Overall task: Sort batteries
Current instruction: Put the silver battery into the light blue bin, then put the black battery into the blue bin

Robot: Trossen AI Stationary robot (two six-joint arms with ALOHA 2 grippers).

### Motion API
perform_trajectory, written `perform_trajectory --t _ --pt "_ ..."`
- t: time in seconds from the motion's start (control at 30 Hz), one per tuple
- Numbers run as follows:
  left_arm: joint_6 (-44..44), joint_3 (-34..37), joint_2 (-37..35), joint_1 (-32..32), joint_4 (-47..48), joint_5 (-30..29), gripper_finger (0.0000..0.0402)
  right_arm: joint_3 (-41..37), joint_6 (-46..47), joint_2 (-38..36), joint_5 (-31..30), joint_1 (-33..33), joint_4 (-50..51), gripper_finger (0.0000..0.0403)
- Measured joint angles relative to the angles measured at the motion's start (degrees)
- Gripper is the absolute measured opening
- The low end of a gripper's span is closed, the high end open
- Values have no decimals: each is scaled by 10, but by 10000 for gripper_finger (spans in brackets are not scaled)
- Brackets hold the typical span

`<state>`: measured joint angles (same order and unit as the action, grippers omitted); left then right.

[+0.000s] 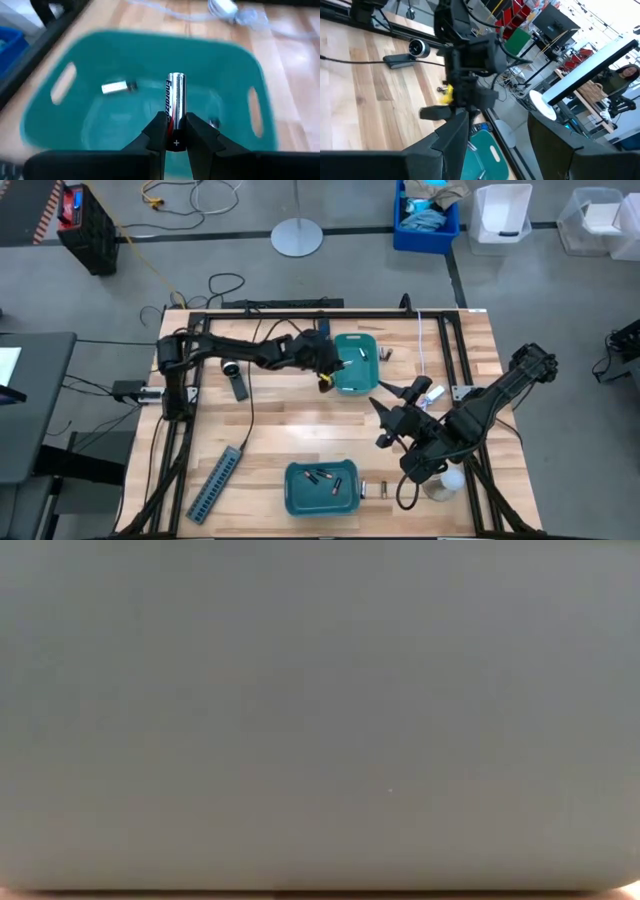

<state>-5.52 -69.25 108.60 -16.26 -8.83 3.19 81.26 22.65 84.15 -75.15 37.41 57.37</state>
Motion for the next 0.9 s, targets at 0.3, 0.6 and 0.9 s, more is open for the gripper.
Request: perform_trajectory --t 0.3,0.6,0.9 --pt "3 -35 22 -30 -3 11 58 0 31 -9 3 -3 24 221" --pt "4 -35 20 -47 2 47 156 0 43 -9 8 -4 25 221" --pt "-26 -26 -18 -47 19 76 187 -10 140 -10 121 -15 80 221"
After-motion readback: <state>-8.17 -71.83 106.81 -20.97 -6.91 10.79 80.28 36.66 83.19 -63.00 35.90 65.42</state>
